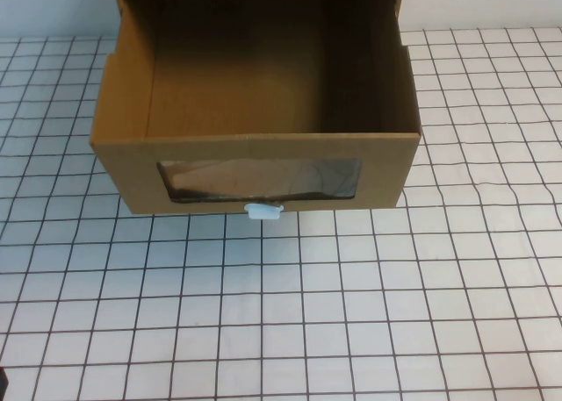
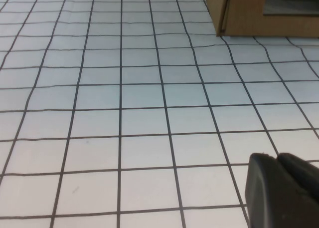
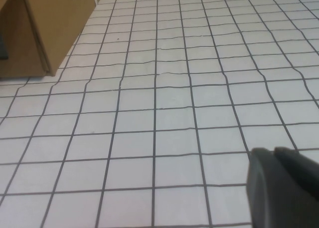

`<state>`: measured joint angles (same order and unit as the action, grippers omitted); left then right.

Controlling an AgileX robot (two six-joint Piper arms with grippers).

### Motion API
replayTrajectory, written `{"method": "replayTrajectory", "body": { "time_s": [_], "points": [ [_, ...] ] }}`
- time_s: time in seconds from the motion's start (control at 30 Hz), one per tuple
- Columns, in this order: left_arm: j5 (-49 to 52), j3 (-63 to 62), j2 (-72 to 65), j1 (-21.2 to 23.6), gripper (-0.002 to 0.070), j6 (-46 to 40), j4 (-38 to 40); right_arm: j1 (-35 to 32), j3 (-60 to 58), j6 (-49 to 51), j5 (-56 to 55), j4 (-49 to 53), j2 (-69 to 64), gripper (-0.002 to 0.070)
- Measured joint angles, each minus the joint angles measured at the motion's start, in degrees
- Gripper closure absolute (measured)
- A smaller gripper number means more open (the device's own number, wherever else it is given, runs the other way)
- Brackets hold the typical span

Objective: Close the shoe box

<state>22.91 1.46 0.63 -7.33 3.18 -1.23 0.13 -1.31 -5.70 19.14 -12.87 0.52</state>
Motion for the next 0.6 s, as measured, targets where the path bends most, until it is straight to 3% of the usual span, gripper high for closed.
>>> {"method": "replayTrajectory", "body": {
  "time_s": [0.6],
  "points": [
    [-2.2,0.0,0.0,0.0,0.0677,0.0,0.0,0.0,0.0,0.0,-3.5,-0.8,0.0,0.0689]
  ]
}}
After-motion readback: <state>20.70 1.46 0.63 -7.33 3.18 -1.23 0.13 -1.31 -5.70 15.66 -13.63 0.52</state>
